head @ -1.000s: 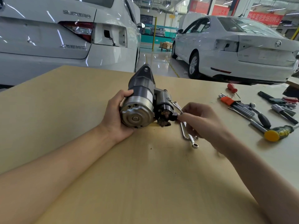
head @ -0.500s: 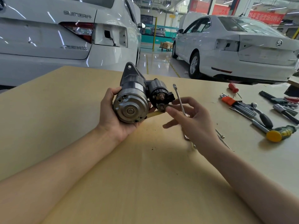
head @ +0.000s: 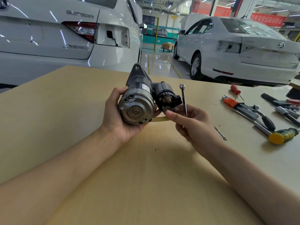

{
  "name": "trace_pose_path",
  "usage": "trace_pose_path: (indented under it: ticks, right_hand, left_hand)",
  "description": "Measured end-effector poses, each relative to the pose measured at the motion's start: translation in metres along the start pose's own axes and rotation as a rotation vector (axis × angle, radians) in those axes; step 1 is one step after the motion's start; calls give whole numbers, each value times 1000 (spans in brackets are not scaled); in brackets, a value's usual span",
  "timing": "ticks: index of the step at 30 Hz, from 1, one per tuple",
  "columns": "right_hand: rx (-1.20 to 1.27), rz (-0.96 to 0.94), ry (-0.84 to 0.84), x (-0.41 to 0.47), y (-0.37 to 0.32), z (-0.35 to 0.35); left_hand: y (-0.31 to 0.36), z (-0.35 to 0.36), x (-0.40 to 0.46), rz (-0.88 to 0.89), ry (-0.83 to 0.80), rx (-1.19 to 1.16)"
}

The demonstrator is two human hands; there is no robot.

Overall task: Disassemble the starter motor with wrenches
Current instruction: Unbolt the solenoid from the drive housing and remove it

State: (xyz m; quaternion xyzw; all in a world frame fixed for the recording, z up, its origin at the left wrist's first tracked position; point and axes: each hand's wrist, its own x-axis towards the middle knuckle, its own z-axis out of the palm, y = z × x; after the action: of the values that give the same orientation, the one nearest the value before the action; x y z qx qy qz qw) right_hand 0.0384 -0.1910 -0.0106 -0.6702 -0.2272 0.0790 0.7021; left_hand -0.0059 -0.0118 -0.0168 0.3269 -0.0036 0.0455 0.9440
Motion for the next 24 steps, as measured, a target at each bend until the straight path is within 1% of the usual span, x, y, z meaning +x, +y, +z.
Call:
trace_pose_path:
  ticks: [3,6,10,15,18,24]
  right_hand:
    - [-64,-76,15,-2,-3,1]
    - [-57,-133,93,-5,-2,2]
    - [-76,-117,118,-6,-4,1]
    - [-138,-83,49,-6,-7,-7]
    - [-79,-17,43,-4,-5,-9]
    - [-140,-190,117,-7,-1,-5]
  left_hand:
    - [0,1,0,20,-11,-18]
    - [-1,3,0,28,-14,-34]
    - [-3,5,-1,35,-21,-32]
    - [-2,4,-1,34,-14,-26]
    - [-2,4,0,36,-11,-11]
    - [0,3,0,33,-12,-9]
